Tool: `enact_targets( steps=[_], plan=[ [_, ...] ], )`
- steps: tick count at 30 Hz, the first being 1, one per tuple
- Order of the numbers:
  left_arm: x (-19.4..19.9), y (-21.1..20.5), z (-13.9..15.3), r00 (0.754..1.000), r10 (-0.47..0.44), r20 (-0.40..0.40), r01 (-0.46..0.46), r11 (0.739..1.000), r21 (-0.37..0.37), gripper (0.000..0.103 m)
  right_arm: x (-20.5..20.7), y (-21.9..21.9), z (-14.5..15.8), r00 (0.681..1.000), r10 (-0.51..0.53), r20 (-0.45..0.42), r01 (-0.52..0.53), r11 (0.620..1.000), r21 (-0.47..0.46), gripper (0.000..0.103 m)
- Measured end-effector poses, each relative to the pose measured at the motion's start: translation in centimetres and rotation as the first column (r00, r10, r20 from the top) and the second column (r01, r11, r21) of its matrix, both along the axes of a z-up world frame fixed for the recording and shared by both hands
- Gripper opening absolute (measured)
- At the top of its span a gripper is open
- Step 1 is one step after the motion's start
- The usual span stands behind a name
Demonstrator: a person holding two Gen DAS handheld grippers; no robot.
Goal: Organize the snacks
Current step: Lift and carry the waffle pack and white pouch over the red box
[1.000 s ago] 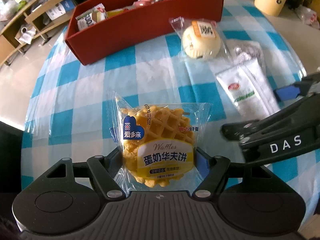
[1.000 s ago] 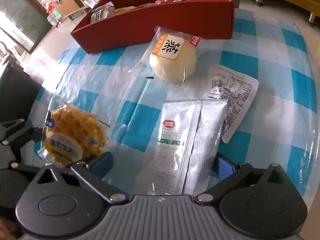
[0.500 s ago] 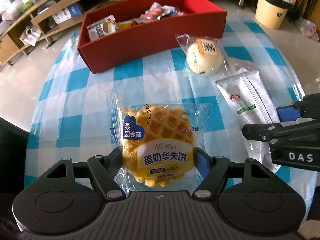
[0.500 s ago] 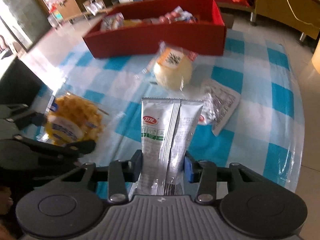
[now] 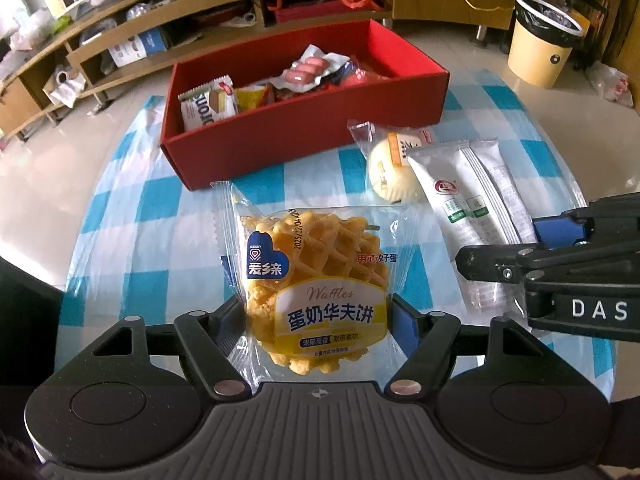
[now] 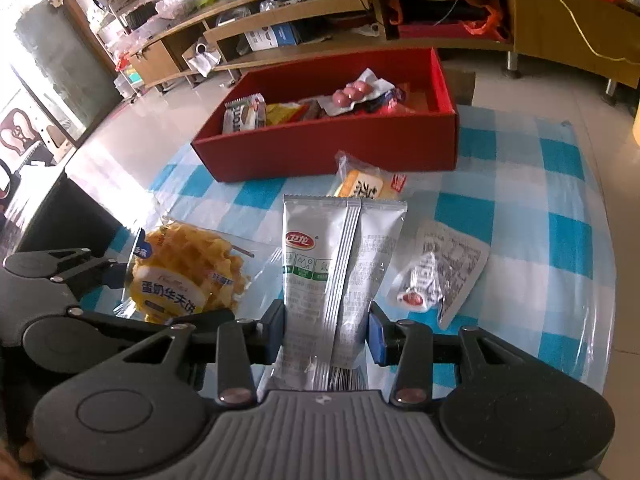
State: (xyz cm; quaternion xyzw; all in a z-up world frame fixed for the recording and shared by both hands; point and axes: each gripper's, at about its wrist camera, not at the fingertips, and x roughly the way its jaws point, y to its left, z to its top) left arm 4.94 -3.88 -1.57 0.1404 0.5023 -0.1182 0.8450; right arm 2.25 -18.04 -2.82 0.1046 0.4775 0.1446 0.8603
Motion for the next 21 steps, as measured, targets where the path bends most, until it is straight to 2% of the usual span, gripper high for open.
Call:
enact_targets(
  steps=[21],
  plan=[
    [3.8, -1.4, 3.0, 0.996, 0.021, 0.083, -0.019, 0.999, -0.031, 0.078, 3.7, -0.4, 3.5, 0.994, -0.008, 0.105, 0.003, 0.999, 0.045, 0.040]
  ],
)
